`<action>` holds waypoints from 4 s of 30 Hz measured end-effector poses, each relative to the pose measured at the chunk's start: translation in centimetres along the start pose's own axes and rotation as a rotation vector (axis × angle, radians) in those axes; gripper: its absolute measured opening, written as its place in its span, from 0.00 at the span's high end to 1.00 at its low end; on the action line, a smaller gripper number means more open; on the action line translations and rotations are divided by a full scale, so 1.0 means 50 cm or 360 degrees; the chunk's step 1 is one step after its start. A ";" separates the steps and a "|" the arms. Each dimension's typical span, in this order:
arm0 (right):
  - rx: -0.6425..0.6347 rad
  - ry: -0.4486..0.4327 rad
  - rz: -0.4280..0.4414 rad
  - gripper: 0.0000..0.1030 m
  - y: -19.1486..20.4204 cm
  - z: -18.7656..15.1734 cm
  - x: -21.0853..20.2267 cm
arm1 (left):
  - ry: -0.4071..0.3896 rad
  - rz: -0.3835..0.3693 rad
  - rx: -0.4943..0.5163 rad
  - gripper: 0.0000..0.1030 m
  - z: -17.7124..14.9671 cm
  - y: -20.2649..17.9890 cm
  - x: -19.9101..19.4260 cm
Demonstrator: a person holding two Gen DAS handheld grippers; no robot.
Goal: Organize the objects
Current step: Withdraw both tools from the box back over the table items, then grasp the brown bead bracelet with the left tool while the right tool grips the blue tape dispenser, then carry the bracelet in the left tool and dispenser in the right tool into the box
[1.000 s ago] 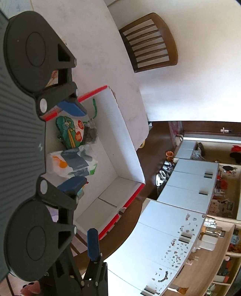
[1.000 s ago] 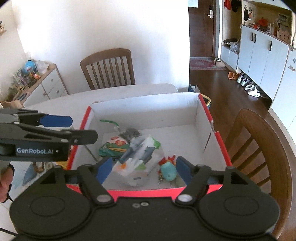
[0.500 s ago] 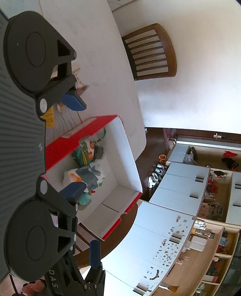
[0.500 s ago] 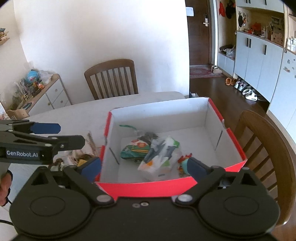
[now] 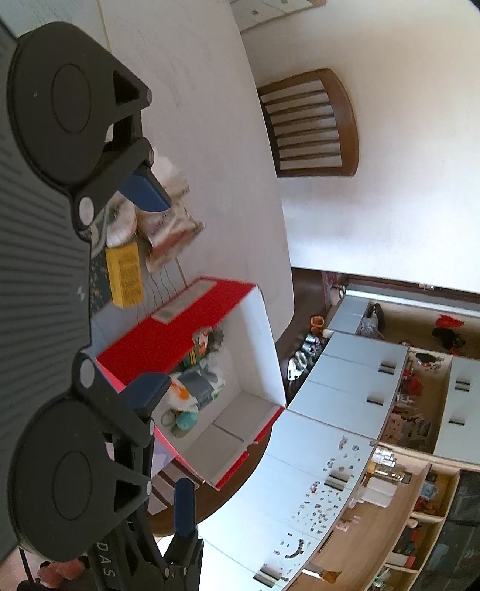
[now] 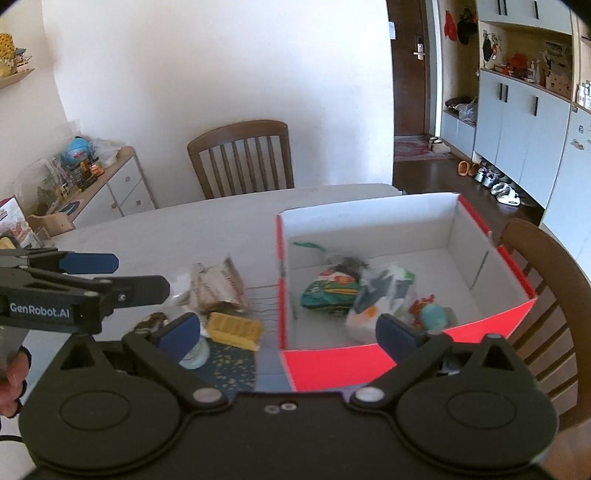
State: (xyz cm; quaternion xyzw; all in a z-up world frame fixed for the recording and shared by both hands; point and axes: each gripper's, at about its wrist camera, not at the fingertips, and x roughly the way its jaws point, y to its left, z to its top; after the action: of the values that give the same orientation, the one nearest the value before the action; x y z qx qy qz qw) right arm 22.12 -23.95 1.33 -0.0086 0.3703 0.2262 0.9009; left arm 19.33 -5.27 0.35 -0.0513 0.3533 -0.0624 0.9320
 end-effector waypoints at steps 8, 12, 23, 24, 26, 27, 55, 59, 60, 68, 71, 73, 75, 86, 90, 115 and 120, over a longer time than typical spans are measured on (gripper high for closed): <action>-0.0019 0.0023 -0.0007 0.02 0.069 -0.012 0.017 | 0.0003 0.0049 -0.0073 0.00 -0.031 0.086 -0.024; -0.0027 0.0041 0.0001 0.02 0.101 -0.020 0.029 | -0.0003 0.0076 -0.0116 0.00 -0.045 0.130 -0.032; -0.0077 0.0104 0.0019 0.01 0.183 -0.036 0.082 | -0.0017 0.0150 -0.0133 0.00 -0.083 0.222 -0.035; -0.0082 0.0112 0.0021 0.01 0.187 -0.038 0.088 | -0.0014 0.0159 -0.0128 0.00 -0.088 0.229 -0.031; -0.0086 0.0123 0.0027 0.01 0.197 -0.040 0.101 | -0.0006 0.0174 -0.0116 0.00 -0.098 0.243 -0.022; -0.0086 0.0132 0.0030 0.01 0.200 -0.041 0.107 | 0.0002 0.0184 -0.0114 0.00 -0.102 0.251 -0.016; -0.0313 0.0429 0.0022 0.08 0.224 -0.102 0.307 | 0.0243 0.0195 -0.0107 0.00 -0.207 0.336 0.153; -0.0320 0.0443 0.0031 0.12 0.224 -0.104 0.331 | 0.0252 0.0184 -0.0100 0.00 -0.206 0.336 0.166; -0.0319 0.0446 0.0035 0.13 0.223 -0.104 0.336 | 0.0254 0.0186 -0.0103 0.00 -0.206 0.336 0.169; -0.0370 0.0431 0.0048 0.18 0.232 -0.104 0.363 | 0.0238 0.0147 -0.0150 0.03 -0.206 0.341 0.178; -0.0380 0.0424 0.0058 0.20 0.236 -0.106 0.371 | 0.0237 0.0136 -0.0155 0.11 -0.204 0.338 0.181; -0.0384 0.0424 0.0064 0.21 0.238 -0.106 0.375 | 0.0231 0.0134 -0.0146 0.18 -0.203 0.335 0.180; -0.0387 0.0418 0.0062 0.22 0.240 -0.106 0.377 | 0.0226 0.0125 -0.0141 0.26 -0.201 0.333 0.180; -0.0430 0.0384 0.0058 0.38 0.262 -0.107 0.380 | 0.0234 0.0074 -0.0103 0.71 -0.195 0.318 0.179; -0.0439 0.0377 0.0053 0.47 0.270 -0.108 0.376 | 0.0251 0.0058 -0.0095 0.88 -0.196 0.314 0.181; -0.0292 0.0315 0.0042 0.49 0.241 -0.119 0.208 | 0.0216 -0.0018 -0.0078 0.93 -0.190 0.236 0.062; -0.0294 0.0258 0.0035 0.48 0.232 -0.108 0.158 | 0.0208 -0.0044 -0.0068 0.93 -0.183 0.213 0.025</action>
State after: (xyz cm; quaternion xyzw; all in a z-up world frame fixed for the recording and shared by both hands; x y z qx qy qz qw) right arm 18.67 -11.34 -6.11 -0.1058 0.4194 0.2677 0.8609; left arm 15.02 4.58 -8.74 -0.0719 0.4139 -0.0710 0.9047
